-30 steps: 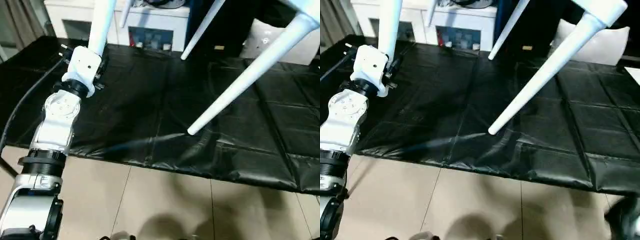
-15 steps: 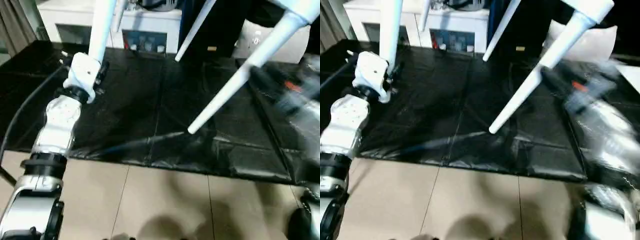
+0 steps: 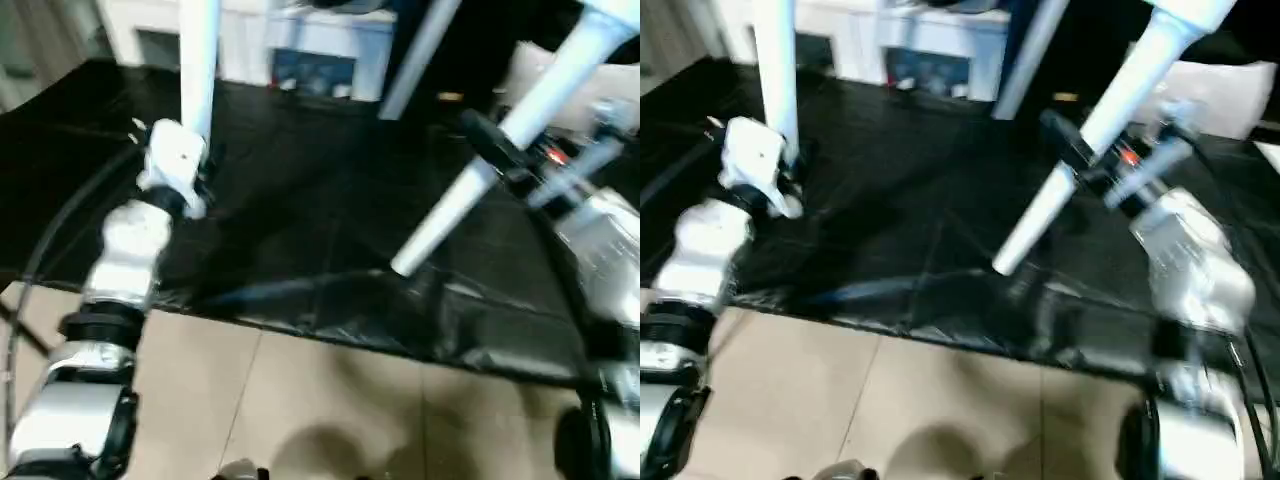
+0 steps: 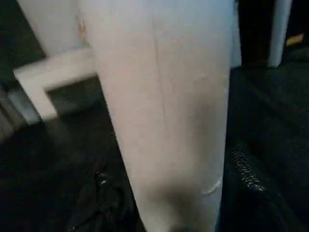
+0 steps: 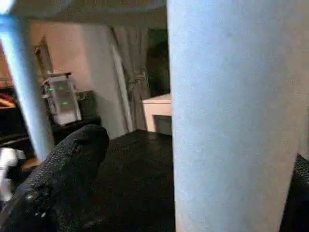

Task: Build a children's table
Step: Flip table

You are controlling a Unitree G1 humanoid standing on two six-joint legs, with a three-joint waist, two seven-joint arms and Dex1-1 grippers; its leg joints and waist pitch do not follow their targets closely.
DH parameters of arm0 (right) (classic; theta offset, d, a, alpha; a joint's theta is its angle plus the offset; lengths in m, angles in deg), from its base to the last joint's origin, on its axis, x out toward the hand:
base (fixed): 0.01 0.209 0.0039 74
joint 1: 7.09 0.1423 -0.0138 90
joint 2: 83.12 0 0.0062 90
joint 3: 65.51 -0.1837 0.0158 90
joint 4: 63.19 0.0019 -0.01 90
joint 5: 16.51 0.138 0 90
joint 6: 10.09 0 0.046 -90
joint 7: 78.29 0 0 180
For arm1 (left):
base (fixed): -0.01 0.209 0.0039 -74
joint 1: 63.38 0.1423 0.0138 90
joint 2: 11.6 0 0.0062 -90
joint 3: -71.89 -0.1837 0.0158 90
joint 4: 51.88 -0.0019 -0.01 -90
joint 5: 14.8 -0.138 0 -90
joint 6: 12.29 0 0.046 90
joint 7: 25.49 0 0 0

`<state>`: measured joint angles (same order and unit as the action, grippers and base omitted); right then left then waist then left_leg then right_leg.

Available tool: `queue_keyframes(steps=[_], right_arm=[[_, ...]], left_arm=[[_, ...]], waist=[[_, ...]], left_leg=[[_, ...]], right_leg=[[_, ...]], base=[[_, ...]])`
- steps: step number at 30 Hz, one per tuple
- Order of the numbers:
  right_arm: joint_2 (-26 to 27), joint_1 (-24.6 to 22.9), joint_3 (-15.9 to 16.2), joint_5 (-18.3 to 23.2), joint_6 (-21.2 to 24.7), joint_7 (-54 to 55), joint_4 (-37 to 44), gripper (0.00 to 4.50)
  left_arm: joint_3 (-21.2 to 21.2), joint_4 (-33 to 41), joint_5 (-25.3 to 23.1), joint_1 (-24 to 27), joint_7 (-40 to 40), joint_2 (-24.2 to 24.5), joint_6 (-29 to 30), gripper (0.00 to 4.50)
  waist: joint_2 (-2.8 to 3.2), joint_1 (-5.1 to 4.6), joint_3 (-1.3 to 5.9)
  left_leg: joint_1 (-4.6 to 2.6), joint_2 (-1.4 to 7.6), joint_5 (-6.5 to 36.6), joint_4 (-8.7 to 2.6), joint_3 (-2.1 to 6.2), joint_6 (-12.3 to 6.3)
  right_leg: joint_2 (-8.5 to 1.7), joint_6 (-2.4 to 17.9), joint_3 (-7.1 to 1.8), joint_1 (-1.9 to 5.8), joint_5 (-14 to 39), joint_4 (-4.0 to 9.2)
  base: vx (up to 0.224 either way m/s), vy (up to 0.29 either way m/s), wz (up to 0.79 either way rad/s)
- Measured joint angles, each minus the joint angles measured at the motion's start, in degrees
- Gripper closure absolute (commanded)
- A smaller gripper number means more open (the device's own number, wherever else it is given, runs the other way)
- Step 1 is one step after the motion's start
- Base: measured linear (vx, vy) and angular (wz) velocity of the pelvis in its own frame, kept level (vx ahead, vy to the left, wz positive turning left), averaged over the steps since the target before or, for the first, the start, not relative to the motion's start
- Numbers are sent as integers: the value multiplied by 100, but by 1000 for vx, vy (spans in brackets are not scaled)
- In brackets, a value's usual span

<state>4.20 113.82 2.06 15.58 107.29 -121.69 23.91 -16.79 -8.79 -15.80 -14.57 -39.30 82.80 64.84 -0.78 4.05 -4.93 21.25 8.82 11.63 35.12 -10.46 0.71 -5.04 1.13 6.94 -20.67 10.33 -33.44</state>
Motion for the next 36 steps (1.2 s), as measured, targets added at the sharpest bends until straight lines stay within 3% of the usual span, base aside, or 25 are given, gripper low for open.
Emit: queue_keyframes(steps=[3,9,10,11,13,15,18,19,21,28,29,30,34,36], right_arm=[[177,-253,78,47,14,119,520,0],[205,-652,462,-188,-72,285,870,0],[195,-747,547,-263,-67,340,929,0],[192,-817,616,-295,-58,358,958,0],[192,-985,781,-371,-56,381,995,0],[190,-1175,796,-465,-50,439,998,0],[190,-1474,771,-567,-56,659,1269,0],[198,-1741,712,-578,-62,827,1589,0],[207,-2090,670,-584,-67,973,1857,0],[495,-3305,248,-452,-168,1254,2893,0],[506,-3491,245,-415,-189,1239,3045,0],[515,-3633,252,-355,-186,1233,3149,0],[512,-4401,272,6,-6,1211,3763,0],[491,-4595,441,186,243,1210,4050,0]], left_arm=[[27,-249,109,25,14,-55,13,296],[53,-62,313,388,-1,-34,3,296],[79,14,347,494,-55,-13,-29,238],[13,52,201,564,-107,71,-83,224],[-109,-73,-54,762,-320,270,-128,224],[-45,-124,17,828,-438,261,-245,185],[-46,-284,145,1093,-915,308,-372,179],[-39,-248,296,1317,-1141,310,-377,148],[37,-159,487,1621,-1362,333,-412,135],[636,1526,1507,2858,-1736,256,-108,75],[696,1818,1626,3052,-1738,220,-90,75],[735,2091,1731,3234,-1727,201,-2,48],[773,3746,2165,4256,-1523,10,608,44],[720,4659,2389,4634,-1302,-169,909,44]], waist=[[-1,49,5],[-15,93,23],[-17,80,25],[-15,64,25],[32,-23,14],[52,-49,6],[49,-103,11],[40,-108,12],[24,-137,2],[67,-215,-11],[73,-215,-12],[79,-217,-12],[112,-202,-27],[123,-192,-32]], left_leg=[[27,-9,3,1,-18,-70],[5,-11,45,-15,-29,-44],[-17,-13,53,-23,-43,-31],[-29,-15,53,-28,-50,-29],[-44,-34,45,-57,-72,-17],[-38,-41,39,-68,-79,-10],[-21,-41,35,-79,-90,-10],[2,-40,34,-88,-93,-11],[14,-38,20,-89,-98,-45],[22,-33,48,-97,-110,-23],[12,-32,49,-98,-110,-21],[8,-31,50,-98,-110,-19],[-7,-30,55,-101,-109,-10],[-13,-30,54,-101,-108,-10]], right_leg=[[0,64,-47,-63,57,-73],[-1,52,-60,-45,95,-60],[-1,43,-73,-32,106,-59],[-1,38,-85,-29,110,-62],[-4,-4,-126,-40,107,-62],[-7,-23,-139,-54,109,-67],[-7,-28,-148,-88,111,-74],[-6,-29,-148,-117,113,-73],[-5,-29,-149,-134,124,-83],[-5,-7,-151,-148,143,-83],[-4,-8,-151,-139,143,-79],[-4,-8,-151,-136,144,-79],[-2,-24,-154,-119,152,-71],[-1,-27,-154,-110,154,-68]], base=[[70,-1,1],[9,-1,0],[0,0,0],[0,0,0],[0,0,0],[0,0,0],[0,0,0],[0,0,0],[0,0,0],[0,0,0],[0,0,0],[0,0,0],[0,0,0],[0,0,0]])
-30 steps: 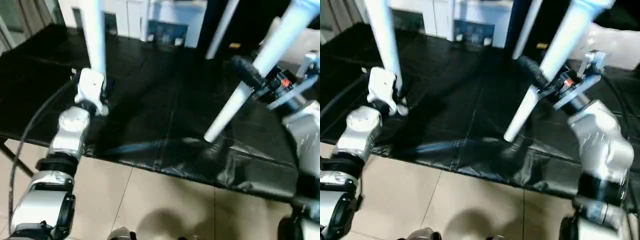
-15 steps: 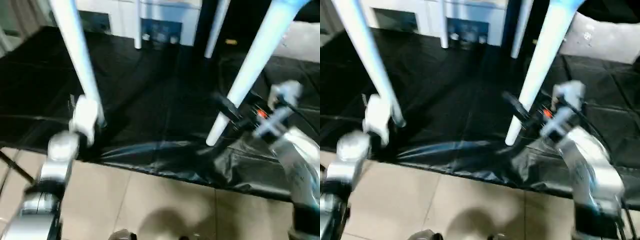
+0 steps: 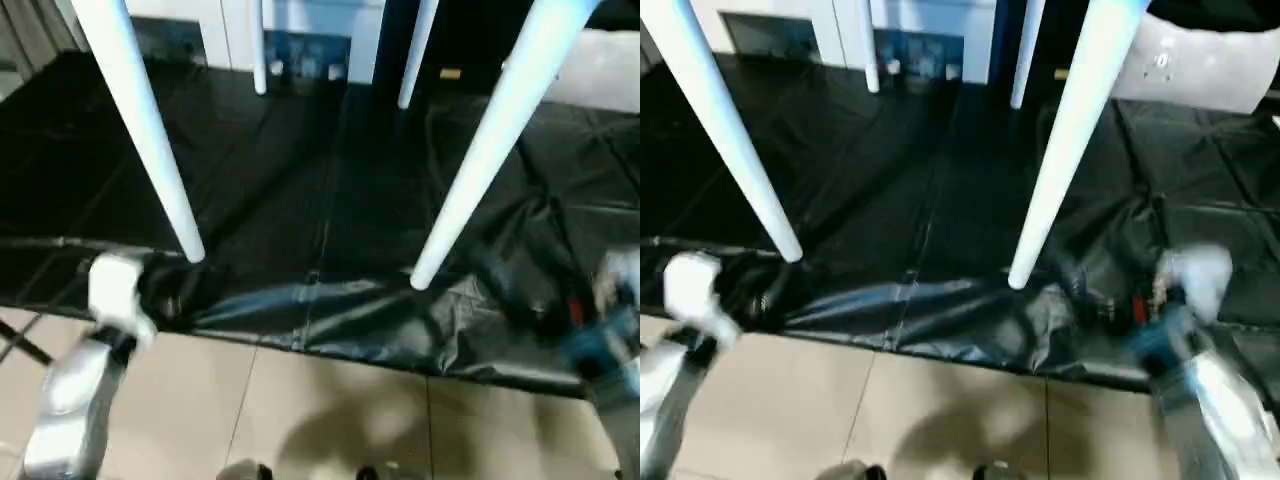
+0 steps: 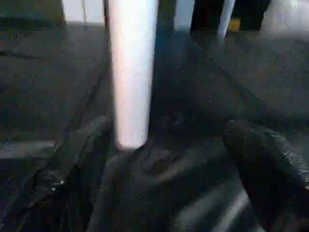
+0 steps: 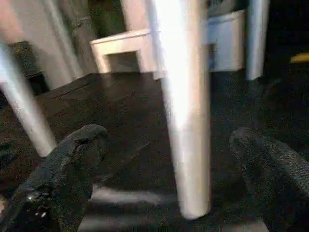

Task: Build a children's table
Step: Flip table

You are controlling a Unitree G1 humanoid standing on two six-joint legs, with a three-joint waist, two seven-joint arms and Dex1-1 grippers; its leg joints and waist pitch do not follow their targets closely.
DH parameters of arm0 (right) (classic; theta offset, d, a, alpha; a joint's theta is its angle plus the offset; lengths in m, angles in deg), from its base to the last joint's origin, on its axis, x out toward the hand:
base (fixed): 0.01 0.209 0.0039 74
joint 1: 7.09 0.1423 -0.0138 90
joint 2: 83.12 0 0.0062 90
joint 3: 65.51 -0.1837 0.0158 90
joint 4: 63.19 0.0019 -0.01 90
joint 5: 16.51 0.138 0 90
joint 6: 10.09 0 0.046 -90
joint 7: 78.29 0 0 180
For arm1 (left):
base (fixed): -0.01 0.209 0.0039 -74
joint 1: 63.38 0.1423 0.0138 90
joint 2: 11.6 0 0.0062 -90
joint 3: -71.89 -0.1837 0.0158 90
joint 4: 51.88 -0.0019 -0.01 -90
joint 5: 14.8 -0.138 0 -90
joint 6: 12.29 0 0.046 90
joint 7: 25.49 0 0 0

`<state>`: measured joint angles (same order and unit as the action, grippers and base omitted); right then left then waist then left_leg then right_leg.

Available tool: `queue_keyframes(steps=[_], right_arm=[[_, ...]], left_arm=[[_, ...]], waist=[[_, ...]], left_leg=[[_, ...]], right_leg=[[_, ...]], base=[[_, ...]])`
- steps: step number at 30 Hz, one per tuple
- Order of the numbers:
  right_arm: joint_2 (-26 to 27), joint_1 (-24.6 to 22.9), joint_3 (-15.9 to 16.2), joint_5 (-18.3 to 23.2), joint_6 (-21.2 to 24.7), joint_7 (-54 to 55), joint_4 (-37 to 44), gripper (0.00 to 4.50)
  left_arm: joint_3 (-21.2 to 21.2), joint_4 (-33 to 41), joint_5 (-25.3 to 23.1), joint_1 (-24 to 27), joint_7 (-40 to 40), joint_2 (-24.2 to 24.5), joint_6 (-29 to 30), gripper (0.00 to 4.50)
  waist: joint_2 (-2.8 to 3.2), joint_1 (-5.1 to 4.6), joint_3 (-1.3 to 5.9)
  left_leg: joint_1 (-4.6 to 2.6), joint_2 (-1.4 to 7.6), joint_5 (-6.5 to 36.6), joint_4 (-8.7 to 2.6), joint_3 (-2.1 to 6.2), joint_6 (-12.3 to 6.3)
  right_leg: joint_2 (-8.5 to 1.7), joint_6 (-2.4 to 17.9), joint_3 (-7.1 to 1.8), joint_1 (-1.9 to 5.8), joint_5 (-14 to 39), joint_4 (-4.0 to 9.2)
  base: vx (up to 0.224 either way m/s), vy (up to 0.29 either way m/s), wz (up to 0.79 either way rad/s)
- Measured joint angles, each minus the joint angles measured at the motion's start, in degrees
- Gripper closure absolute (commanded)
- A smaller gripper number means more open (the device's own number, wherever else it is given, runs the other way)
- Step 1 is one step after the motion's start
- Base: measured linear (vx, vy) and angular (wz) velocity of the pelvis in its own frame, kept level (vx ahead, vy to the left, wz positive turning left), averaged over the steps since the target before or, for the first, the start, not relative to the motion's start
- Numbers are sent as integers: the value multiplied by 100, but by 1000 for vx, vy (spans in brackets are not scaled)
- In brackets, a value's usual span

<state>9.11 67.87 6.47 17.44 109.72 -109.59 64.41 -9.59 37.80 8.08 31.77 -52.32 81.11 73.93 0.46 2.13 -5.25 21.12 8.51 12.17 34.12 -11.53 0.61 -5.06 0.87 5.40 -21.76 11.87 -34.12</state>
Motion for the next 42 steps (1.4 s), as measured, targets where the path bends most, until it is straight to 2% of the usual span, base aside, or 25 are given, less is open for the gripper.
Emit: queue_keyframes(steps=[3,6,10,14,15,18,19,22,24,25,26,27,28,29,30,31,32,33,34,35,36,37,39,41,42], right_arm=[[-44,7,591,86,402,3,159,0],[-38,122,969,-47,501,28,-25,0],[102,255,1586,-712,503,281,-815,0],[244,560,1868,-1003,456,580,-1193,0],[251,622,1879,-1003,436,616,-1192,0],[247,661,1880,-1004,380,654,-1192,0],[247,663,1880,-1005,379,660,-1191,0],[244,655,1878,-1007,379,670,-1192,0],[220,653,1924,-1015,372,662,-1193,0],[120,663,2077,-1098,311,561,-1229,0],[57,664,2210,-1137,268,442,-1339,0],[26,570,2312,-1183,233,339,-1468,0],[-7,468,2427,-1255,204,212,-1674,0],[-45,475,2505,-1312,172,127,-1834,0],[-90,715,2618,-1346,142,26,-2115,0],[-27,832,2642,-1383,51,-47,-2492,0],[40,821,2676,-1427,-5,-64,-2803,0],[96,801,2767,-1457,-45,-117,-3187,0],[190,819,2930,-1599,-137,-113,-3810,0],[277,881,3012,-1758,-163,-33,-4352,0],[312,877,3107,-1876,-195,19,-4672,0],[362,886,3164,-1968,-275,108,-4994,0],[678,1244,2930,-2092,-480,592,-5926,0],[837,1628,2666,-2166,-738,1148,-6708,0],[857,1734,2557,-2186,-818,1326,-6932,0]], left_arm=[[-296,1163,241,321,181,-70,403,44],[-484,1657,231,649,301,-131,635,44],[-864,1682,-22,1007,460,-404,831,44],[-1002,1704,-129,974,597,-458,993,44],[-1026,1717,-131,965,631,-461,1032,44],[-1070,1758,-132,905,649,-465,1094,44],[-1070,1759,-133,879,650,-465,1097,44],[-1073,1759,-133,865,654,-466,1105,44],[-1074,1762,-133,876,673,-465,1131,44],[-1115,1755,-167,887,662,-439,1156,44],[-1190,1699,-231,874,627,-400,1177,44],[-1317,1602,-297,836,581,-363,1214,44],[-1445,1499,-370,795,492,-337,1243,44],[-1500,1445,-428,758,423,-330,1269,44],[-1503,1341,-479,800,379,-398,1290,44],[-1654,771,-585,873,305,-362,1483,44],[-1788,282,-677,872,270,-363,1652,44],[-1882,-227,-772,758,266,-368,1772,44],[-1945,-872,-935,522,309,-401,1812,44],[-1958,-1363,-1055,280,386,-452,1813,44],[-1959,-1599,-1143,155,423,-470,1752,44],[-1967,-1822,-1218,61,496,-493,1644,44],[-1908,-2459,-1380,-374,768,-574,1545,44],[-1758,-2812,-1384,-618,895,-776,1386,44],[-1719,-2970,-1405,-672,997,-870,1339,44]], waist=[[22,6,13],[45,2,39],[48,10,78],[80,38,138],[90,42,165],[91,47,331],[124,51,377],[192,49,440],[214,54,444],[219,65,434],[221,129,396],[213,247,342],[102,513,346],[-90,787,398],[-237,827,453],[-9,848,360],[36,858,331],[62,830,253],[43,760,172],[63,680,147],[80,571,85],[111,431,78],[99,262,109],[50,128,162],[7,117,195]], left_leg=[[-7,0,-2,0,5,3],[-13,-2,-4,0,6,6],[-10,-2,-8,1,12,13],[20,-2,-21,5,19,19],[60,3,-57,27,25,-24],[399,30,-125,188,61,-90],[548,47,-144,245,112,-126],[837,83,-308,264,139,-273],[923,119,-414,259,137,-352],[955,167,-492,238,106,-267],[960,203,-550,213,64,-220],[881,277,-577,204,-127,-206],[841,343,-577,194,-381,-201],[914,355,-574,247,-618,-184],[1096,460,-196,992,-619,218],[1003,395,65,1744,-111,240],[743,285,414,1849,215,186],[531,131,629,1921,422,223],[186,8,959,1828,577,280],[-25,-46,1197,1585,624,315],[-70,-31,1171,1364,614,312],[-114,-17,1164,1103,609,303],[-138,-30,1151,839,597,280],[-113,-193,1120,698,568,331],[-121,-248,1022,635,571,379]], right_leg=[[4,-34,-2,8,19,0],[5,-51,-8,12,26,0],[9,-73,-8,16,20,-2],[16,-33,-8,-11,-24,-10],[24,-27,-7,-42,-38,-24],[46,-67,18,-334,-132,-116],[73,-53,39,-436,-200,-106],[84,17,126,-632,-410,24],[95,18,180,-678,-534,120],[91,1,255,-711,-492,41],[63,-36,303,-730,-244,-216],[46,-32,317,-743,192,-866],[86,-28,268,-542,685,-1600],[165,-98,6,-324,1172,-1847],[245,54,-209,-452,1660,-2046],[319,63,-215,-462,1673,-2183],[421,63,-315,-401,1673,-2158],[431,60,-363,-391,1675,-2081],[428,50,-407,-400,1672,-1928],[395,30,-394,-362,1645,-1751],[379,62,-336,-262,1602,-1509],[346,165,-214,-69,1477,-1174],[197,227,-18,142,1062,-857],[-59,55,-22,504,692,-530],[-158,-226,-6,488,530,-414]], base=[[0,0,0],[0,0,0],[0,0,0],[0,0,0],[0,0,0],[-38,-3,2],[-93,-2,4],[-168,13,5],[-256,27,2],[-269,17,-5],[-309,-12,2],[-309,-12,2],[-299,-70,27],[-31,-198,34],[-31,-198,34],[-39,-140,41],[-254,31,32],[-254,31,32],[-236,73,6],[-220,103,7],[-220,103,7],[-203,137,6],[-173,142,5],[-136,83,-10],[-127,62,-20]])
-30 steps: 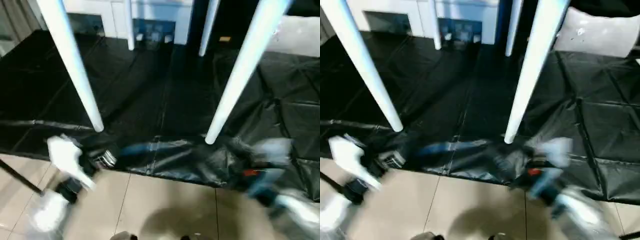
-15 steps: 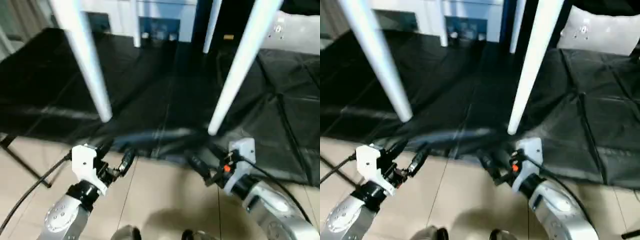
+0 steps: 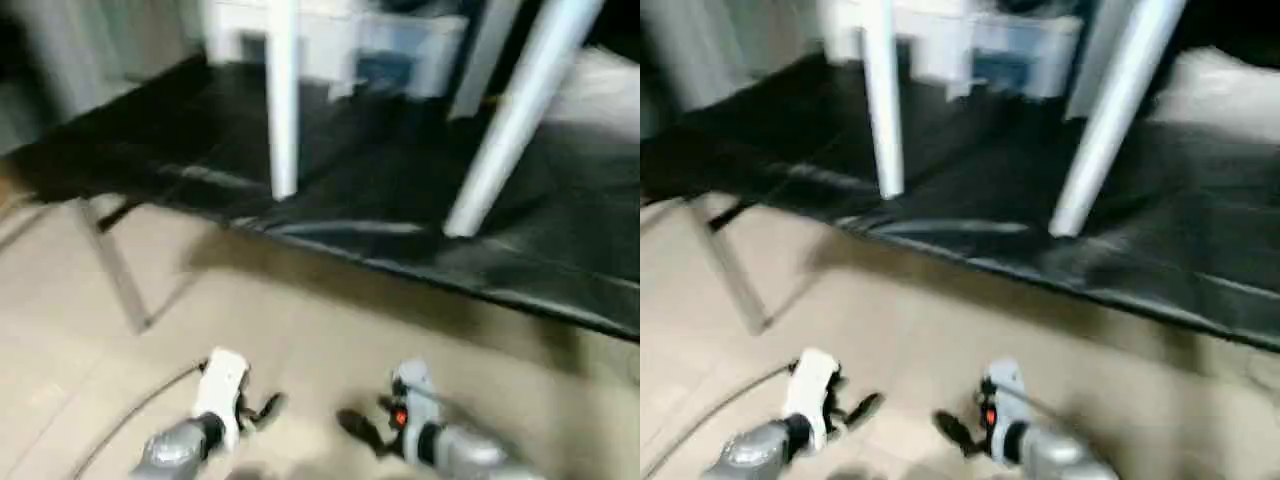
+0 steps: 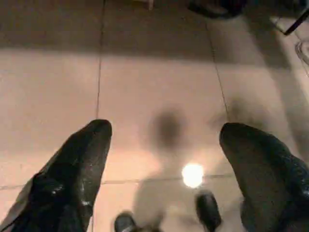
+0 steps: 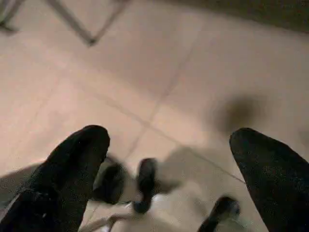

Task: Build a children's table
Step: Flip table

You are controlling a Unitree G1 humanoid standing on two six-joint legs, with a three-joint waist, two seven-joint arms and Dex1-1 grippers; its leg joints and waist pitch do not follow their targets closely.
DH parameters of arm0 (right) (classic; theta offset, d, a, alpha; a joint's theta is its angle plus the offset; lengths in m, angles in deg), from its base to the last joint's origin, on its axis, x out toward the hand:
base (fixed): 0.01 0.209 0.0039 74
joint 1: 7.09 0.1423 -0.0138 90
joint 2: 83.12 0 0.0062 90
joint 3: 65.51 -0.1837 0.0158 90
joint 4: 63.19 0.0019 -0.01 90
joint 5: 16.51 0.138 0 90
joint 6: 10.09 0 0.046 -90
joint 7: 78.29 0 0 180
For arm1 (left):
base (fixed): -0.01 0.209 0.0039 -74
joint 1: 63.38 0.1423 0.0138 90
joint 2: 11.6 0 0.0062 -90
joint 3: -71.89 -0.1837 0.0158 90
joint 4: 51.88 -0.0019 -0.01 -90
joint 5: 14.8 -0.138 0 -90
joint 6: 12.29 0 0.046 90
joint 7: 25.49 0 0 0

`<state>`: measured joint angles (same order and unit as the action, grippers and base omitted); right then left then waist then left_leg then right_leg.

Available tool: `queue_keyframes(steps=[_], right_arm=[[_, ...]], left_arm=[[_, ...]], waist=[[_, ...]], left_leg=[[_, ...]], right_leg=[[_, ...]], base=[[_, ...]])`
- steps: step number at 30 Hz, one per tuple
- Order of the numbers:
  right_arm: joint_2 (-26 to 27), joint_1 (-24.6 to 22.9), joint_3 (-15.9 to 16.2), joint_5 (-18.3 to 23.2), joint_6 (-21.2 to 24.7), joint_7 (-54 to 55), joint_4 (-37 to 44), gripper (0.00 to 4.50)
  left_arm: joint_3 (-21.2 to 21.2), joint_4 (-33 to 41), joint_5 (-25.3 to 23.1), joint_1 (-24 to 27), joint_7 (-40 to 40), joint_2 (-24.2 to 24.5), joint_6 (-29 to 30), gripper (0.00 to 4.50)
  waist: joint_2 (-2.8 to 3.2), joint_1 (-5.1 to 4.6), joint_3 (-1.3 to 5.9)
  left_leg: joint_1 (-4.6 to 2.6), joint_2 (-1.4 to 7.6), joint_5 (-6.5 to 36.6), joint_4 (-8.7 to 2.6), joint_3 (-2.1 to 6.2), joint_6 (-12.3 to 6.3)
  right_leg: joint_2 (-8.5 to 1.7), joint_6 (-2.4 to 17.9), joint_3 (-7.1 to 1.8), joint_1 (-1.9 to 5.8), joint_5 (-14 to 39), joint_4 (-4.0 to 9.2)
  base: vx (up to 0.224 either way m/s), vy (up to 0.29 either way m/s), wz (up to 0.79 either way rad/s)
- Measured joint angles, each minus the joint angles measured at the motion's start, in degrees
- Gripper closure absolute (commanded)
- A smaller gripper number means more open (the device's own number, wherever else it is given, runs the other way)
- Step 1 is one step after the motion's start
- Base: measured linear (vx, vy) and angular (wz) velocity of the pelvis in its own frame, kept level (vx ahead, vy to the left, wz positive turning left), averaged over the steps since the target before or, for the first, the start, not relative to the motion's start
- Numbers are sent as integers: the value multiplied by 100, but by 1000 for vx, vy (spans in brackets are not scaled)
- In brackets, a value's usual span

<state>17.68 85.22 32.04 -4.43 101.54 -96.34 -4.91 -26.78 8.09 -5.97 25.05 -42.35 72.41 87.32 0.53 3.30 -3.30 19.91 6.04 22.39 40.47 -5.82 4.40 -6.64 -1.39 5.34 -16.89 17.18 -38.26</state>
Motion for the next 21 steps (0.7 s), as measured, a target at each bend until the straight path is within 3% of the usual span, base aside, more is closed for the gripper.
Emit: queue_keyframes(steps=[1,3,5,8,13,16,17,19,21], right_arm=[[-6,22,-113,-1,-87,140,-232,0],[-14,-6,-208,-2,-141,226,-532,0],[-43,38,-275,-39,-270,330,-934,0],[-49,313,-281,-115,-654,438,-1594,0],[38,567,-355,-286,-1106,534,-2358,0],[75,637,-368,-331,-1241,511,-2718,0],[113,682,-374,-330,-1282,506,-2868,0],[183,742,-398,-327,-1375,511,-3050,0],[184,784,-495,-324,-1455,533,-3237,0]], left_arm=[[39,-217,-11,-12,152,-103,-7,44],[76,-433,7,-6,296,-208,-7,44],[161,-748,40,-110,394,-241,-49,44],[276,-1427,-32,-358,595,-226,-236,44],[454,-2041,-72,-530,575,-240,-489,44],[512,-2277,-67,-612,529,-253,-514,44],[526,-2426,-68,-622,518,-249,-548,44],[555,-2688,-72,-631,512,-248,-591,44],[590,-2846,-90,-784,521,-261,-620,44]], waist=[[47,-31,19],[40,-77,22],[7,-101,14],[36,-134,21],[13,-133,42],[32,-136,48],[22,-123,18],[22,-134,-3],[19,-139,-1]], left_leg=[[-15,-17,-143,-95,17,82],[-49,-14,-275,-291,-27,90],[-54,13,-537,-481,-97,-45],[23,148,-911,-505,-123,-180],[120,218,-928,-507,-160,-181],[101,244,-923,-519,-228,-195],[-81,335,-882,-565,-437,-179],[-369,372,-756,-649,-663,-125],[-516,393,-683,-680,-746,-104]], right_leg=[[-25,-33,40,-1,-84,95],[-30,-20,42,-13,-96,189],[-17,35,45,-64,-129,225],[86,70,70,-140,-264,220],[145,130,54,-251,-291,237],[149,144,47,-251,-247,243],[200,163,-81,-263,-240,277],[261,163,-281,-177,-227,315],[316,181,-393,-159,-206,316]], base=[[-111,18,-18],[-75,-25,0],[-20,-25,4],[0,0,0],[11,-2,-1],[68,5,-7],[82,12,-40],[86,15,-57],[106,21,-72]])
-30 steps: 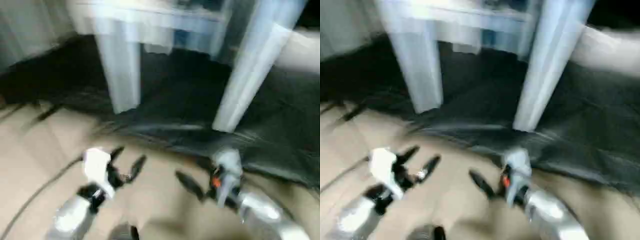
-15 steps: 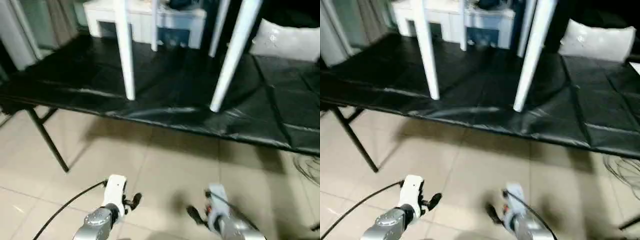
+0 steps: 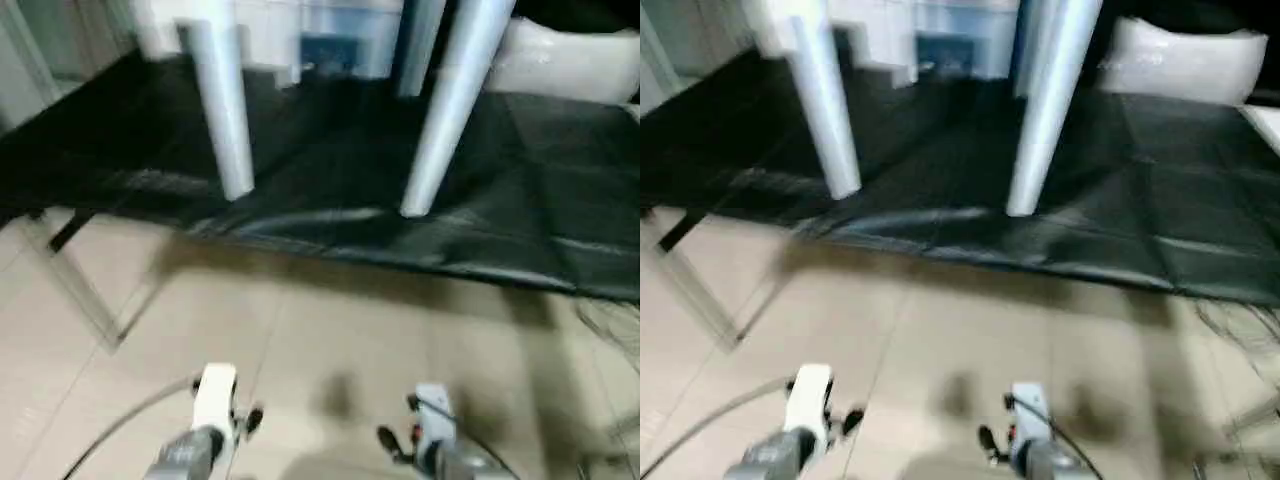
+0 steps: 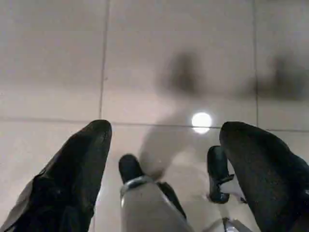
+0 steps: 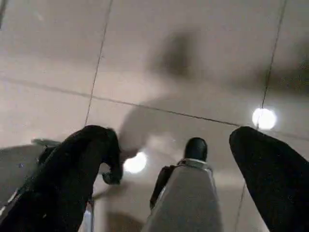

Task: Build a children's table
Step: Flip table

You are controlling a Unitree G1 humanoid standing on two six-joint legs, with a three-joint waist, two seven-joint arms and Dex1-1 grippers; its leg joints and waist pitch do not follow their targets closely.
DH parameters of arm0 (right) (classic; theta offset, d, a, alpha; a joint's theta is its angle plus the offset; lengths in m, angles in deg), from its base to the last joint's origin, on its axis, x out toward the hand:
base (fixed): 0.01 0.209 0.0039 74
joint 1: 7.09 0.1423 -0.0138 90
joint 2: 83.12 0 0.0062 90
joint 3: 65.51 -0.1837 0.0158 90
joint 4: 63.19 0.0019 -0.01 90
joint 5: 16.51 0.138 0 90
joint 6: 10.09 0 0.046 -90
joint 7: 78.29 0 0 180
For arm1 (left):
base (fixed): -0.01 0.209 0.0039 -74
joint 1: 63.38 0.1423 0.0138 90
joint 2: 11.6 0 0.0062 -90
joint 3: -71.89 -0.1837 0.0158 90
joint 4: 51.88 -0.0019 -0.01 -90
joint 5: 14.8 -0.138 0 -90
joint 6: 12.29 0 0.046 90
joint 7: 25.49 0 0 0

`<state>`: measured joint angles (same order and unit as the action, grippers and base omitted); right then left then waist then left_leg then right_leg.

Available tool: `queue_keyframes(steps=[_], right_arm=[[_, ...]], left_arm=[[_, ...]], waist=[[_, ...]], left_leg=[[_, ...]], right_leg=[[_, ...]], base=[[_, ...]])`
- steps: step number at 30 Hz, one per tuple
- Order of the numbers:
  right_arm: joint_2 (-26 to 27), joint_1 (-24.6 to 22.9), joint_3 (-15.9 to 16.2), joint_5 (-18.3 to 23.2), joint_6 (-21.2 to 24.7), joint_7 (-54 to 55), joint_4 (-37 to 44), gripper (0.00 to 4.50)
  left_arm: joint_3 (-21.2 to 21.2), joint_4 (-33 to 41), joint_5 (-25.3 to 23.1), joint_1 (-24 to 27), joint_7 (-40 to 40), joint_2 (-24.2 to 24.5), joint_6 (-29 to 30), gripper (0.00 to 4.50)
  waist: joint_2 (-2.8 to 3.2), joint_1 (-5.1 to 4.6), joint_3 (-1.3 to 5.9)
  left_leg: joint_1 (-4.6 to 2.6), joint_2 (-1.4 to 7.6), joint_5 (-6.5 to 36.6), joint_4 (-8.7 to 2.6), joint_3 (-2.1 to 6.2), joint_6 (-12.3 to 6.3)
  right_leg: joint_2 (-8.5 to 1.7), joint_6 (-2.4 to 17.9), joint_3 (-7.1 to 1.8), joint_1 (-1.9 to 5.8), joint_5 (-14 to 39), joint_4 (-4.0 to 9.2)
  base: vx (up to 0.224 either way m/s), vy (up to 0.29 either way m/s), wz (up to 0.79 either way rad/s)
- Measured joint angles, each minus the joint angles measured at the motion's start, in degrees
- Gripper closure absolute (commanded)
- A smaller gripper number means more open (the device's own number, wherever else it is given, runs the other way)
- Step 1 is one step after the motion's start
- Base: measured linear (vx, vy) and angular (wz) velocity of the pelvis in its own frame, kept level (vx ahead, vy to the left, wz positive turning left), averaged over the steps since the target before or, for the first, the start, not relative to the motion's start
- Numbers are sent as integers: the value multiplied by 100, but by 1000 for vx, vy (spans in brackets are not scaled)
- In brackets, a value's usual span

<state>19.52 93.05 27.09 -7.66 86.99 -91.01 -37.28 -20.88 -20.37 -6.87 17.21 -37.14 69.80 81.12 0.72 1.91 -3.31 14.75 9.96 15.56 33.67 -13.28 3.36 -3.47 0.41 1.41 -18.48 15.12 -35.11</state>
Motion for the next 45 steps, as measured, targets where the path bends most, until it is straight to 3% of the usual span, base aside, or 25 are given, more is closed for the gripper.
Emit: queue_keyframes(steps=[1,2,3,4,5,6,7,8,9,10,11,13,15,16,19,21,26,32,38,45], right_arm=[[-14,38,-49,0,-40,6,-108,0],[-36,39,-98,0,-63,15,-182,0],[-75,49,-127,-1,-82,29,-269,0],[-128,126,-201,-4,-99,41,-407,0],[-133,180,-219,-5,-103,42,-433,0],[-100,270,-218,-18,-93,44,-496,0],[-51,412,-221,-31,-90,35,-568,0],[34,494,-222,-35,-88,22,-595,0],[118,532,-225,-33,-87,4,-602,0],[127,556,-230,-40,-64,33,-639,0],[85,553,-240,-48,-21,69,-675,0],[-10,428,-286,-70,91,162,-863,0],[-13,389,-332,-76,155,192,-965,0],[-5,388,-342,-98,157,223,-1033,0],[-8,387,-350,-180,174,239,-1138,0],[-7,407,-338,-236,290,284,-1169,0],[-22,422,-345,-299,589,399,-1278,0],[-26,444,-440,-379,658,402,-1283,0],[-24,477,-443,-388,672,403,-1288,0],[-24,486,-443,-391,674,405,-1305,0]], left_arm=[[41,-56,-22,-95,3,-16,-38,44],[43,-93,-39,-239,3,-54,-56,44],[41,-89,-49,-340,2,-119,-101,44],[23,-124,-92,-430,-2,-161,-132,44],[21,-170,-119,-459,-2,-145,-134,44],[20,-254,-156,-484,-2,-101,-133,44],[23,-399,-194,-504,0,-33,-110,44],[26,-528,-209,-466,1,-5,-88,44],[33,-679,-221,-457,1,27,-38,44],[39,-779,-251,-497,-4,10,52,44],[43,-805,-268,-523,-9,-5,111,44],[27,-903,-313,-510,-62,-111,270,44],[17,-1024,-322,-446,-102,-133,427,44],[18,-1107,-325,-407,-133,-131,525,44],[46,-1207,-322,-403,-158,-152,615,44],[68,-1261,-323,-425,-147,-160,665,44],[74,-1423,-432,-490,66,-75,862,44],[180,-1508,-427,-499,50,-72,888,44],[184,-1507,-427,-560,50,-73,887,44],[184,-1506,-427,-581,50,-72,887,44]], waist=[[-8,-8,29],[-14,-23,44],[-8,5,70],[18,37,114],[29,28,137],[7,22,190],[-26,-9,207],[-65,-24,230],[-94,-24,259],[-113,16,284],[-108,46,280],[-100,143,267],[-73,132,221],[-26,104,189],[4,24,105],[11,18,78],[6,0,65],[14,9,75],[15,31,109],[15,40,109]], left_leg=[[41,-32,47,-5,78,6],[61,-64,71,12,162,-31],[130,-86,91,77,276,-132],[249,-103,108,200,450,-143],[310,-108,149,273,523,-145],[336,-116,172,297,545,-109],[377,-134,198,351,589,-87],[374,-177,201,369,663,-85],[384,-233,199,380,709,-87],[466,-295,199,375,711,-88],[525,-315,200,392,711,-88],[532,-293,199,388,666,-82],[530,-244,194,383,646,-76],[506,-199,159,363,634,-75],[405,-126,85,301,485,-38],[335,-123,85,283,444,-38],[357,-131,-42,188,423,-33],[385,-127,-57,184,422,-37],[528,-110,-63,194,412,-115],[528,-87,-74,203,414,-113]], right_leg=[[25,-10,-28,63,18,22],[34,-33,-23,71,40,29],[50,-34,-21,66,57,36],[88,-38,-21,34,72,10],[116,-64,-36,19,77,-21],[116,-74,-51,-96,54,-163],[102,-56,-74,-305,53,-349],[73,-34,-80,-401,42,-493],[42,-30,-92,-421,66,-513],[10,-121,-134,-344,179,-402],[1,-219,-174,-357,229,-376],[-2,-227,-194,-335,194,-368],[12,-126,-157,-280,151,-278],[9,-50,-85,-230,94,-196],[-20,64,-63,-134,27,-154],[-55,59,-55,-119,30,-154],[-82,3,-39,-134,-32,-98],[-82,21,-33,-159,-77,-96],[-90,17,10,-291,-76,-96],[-93,21,46,-292,-74,-98]], base=[[125,6,-51],[70,-3,-18],[158,3,-16],[162,16,3],[226,28,12],[138,22,10],[73,15,11],[0,0,0],[0,0,0],[0,0,0],[0,0,0],[-43,7,10],[-65,5,0],[-142,7,-1],[-149,7,6],[-118,-1,2],[-44,0,-2],[8,0,0],[35,1,1],[0,0,0]])
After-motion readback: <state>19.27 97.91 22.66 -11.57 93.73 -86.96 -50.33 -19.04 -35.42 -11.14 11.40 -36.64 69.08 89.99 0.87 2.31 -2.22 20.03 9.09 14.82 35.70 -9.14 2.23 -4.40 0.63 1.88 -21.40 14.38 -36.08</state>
